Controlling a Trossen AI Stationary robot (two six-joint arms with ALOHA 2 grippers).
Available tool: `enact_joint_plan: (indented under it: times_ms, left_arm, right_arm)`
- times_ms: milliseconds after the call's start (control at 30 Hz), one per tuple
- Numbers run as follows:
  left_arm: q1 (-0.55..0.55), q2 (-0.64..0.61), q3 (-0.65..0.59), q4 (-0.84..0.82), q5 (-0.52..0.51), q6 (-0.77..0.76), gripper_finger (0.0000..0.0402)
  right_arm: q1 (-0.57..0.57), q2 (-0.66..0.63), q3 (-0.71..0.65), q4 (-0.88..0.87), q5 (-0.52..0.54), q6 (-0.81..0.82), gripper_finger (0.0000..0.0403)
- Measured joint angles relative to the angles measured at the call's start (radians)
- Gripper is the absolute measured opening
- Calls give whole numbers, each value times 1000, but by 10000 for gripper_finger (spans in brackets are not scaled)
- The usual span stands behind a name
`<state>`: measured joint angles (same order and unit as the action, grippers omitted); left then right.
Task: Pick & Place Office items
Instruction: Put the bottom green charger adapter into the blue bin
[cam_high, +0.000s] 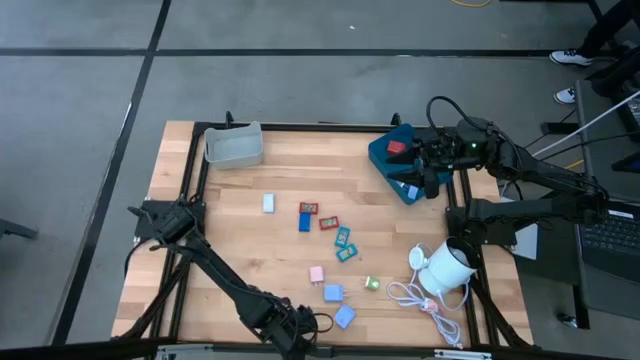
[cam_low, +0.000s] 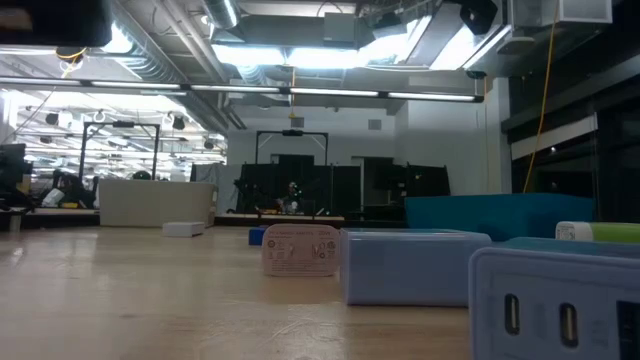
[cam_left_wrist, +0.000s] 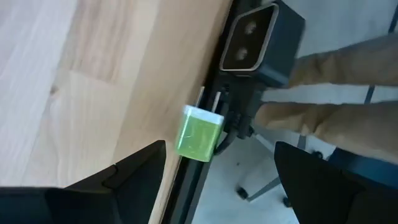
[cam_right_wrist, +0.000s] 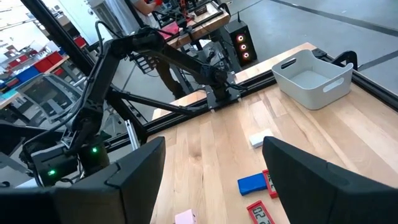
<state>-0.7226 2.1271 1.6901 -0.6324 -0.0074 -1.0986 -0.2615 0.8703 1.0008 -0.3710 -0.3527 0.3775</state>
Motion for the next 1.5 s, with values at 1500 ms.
enact_joint_plan:
  times_ms: [1500]
  left_arm:
    - [9,112,7,23,67,136,255]
  right_arm:
    - [0,10,0,-3,-4,-19,277]
